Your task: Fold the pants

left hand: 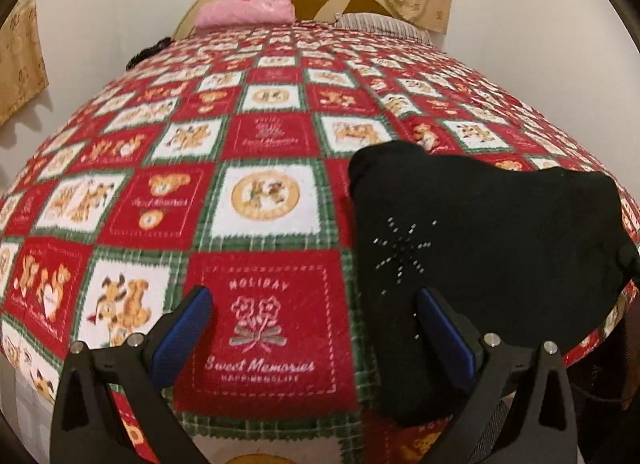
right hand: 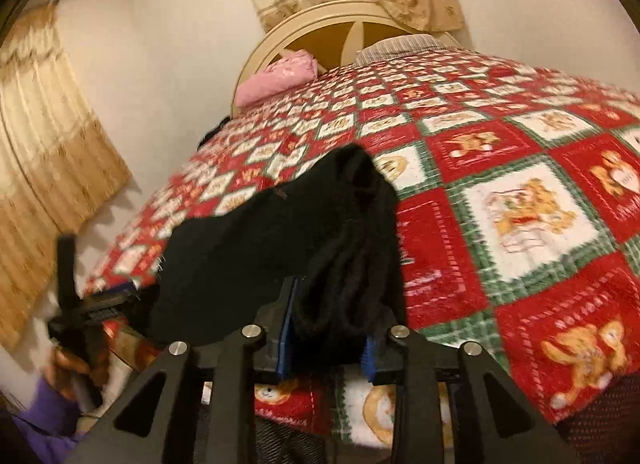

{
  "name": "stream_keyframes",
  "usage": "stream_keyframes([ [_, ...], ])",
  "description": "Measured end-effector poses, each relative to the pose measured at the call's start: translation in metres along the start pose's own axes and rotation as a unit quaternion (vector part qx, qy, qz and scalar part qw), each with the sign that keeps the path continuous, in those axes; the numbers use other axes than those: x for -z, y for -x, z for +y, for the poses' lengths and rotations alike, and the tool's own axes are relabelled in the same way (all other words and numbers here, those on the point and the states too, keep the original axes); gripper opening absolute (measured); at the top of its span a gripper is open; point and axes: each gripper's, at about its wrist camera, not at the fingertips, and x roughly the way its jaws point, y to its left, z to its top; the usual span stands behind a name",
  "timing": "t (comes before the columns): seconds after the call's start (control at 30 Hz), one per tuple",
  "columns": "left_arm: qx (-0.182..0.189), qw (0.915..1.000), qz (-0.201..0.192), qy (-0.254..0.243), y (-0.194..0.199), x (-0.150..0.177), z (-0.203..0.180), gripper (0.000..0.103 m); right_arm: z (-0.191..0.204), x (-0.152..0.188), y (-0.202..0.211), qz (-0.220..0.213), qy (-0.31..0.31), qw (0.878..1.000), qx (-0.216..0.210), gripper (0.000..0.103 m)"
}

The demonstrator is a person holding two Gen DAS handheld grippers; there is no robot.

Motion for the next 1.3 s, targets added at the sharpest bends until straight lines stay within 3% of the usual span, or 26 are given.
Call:
stream_keyframes([
  [0.1, -0.005, 1.0, 0.006, 0.005, 0.0, 0.008, 0.004, 0.103, -0.001, -0.008, 0.02, -0.044, -0.012, 0.999, 0.021, 0.033],
  [0.2, -0.001, 0.9998, 0.01, 0.017, 0.001, 0.012, 0.008, 0.103, 0.017, -0.017, 0.043, -0.107, 0.03, 0.993, 0.034, 0.033],
  [0.23, 0.0, 0.9997, 0.012, 0.022, 0.002, 0.012, 0.009, 0.103, 0.028, -0.021, 0.043, -0.103, 0.051, 0.993, 0.023, 0.033],
  [0.33, -0.004, 0.9996, 0.011, 0.025, 0.006, 0.01, 0.006, 0.103, 0.067, -0.024, 0.023, -0.071, 0.102, 0.992, -0.028, 0.032],
  [0.4, -0.016, 0.9998, 0.007, 0.009, 0.006, 0.012, 0.0, 0.103, 0.09, -0.022, 0.002, -0.042, 0.128, 0.989, -0.065, 0.025],
  [0.57, -0.017, 0.9993, 0.009, 0.033, 0.001, 0.018, 0.005, 0.103, 0.155, -0.029, -0.085, 0.032, 0.176, 0.976, -0.121, 0.025],
  [0.67, -0.021, 0.9994, -0.001, 0.028, 0.001, 0.02, 0.005, 0.103, 0.178, -0.03, -0.138, 0.079, 0.196, 0.971, -0.113, 0.025],
  [0.7, -0.027, 0.9993, -0.006, 0.025, 0.001, 0.022, 0.003, 0.103, 0.186, -0.029, -0.162, 0.115, 0.197, 0.967, -0.114, 0.025],
  [0.77, -0.038, 0.9988, -0.017, 0.026, 0.0, 0.025, 0.003, 0.103, 0.195, -0.022, -0.203, 0.174, 0.208, 0.96, -0.065, 0.025],
  [1.0, -0.042, 0.9983, -0.028, 0.027, 0.002, 0.028, 0.002, 0.103, 0.208, -0.027, -0.243, 0.186, 0.206, 0.959, -0.052, 0.025],
  [1.1, -0.036, 0.9985, -0.029, 0.028, 0.001, 0.027, 0.004, 0.103, 0.209, -0.032, -0.239, 0.173, 0.2, 0.963, -0.061, 0.025],
  [1.17, -0.034, 0.9985, -0.032, 0.028, 0.002, 0.028, 0.004, 0.103, 0.207, -0.039, -0.217, 0.144, 0.184, 0.968, -0.09, 0.025],
  [1.3, -0.034, 0.9985, -0.03, 0.029, 0.001, 0.028, 0.004, 0.103, 0.189, -0.061, -0.133, 0.053, 0.15, 0.975, -0.157, 0.025],
])
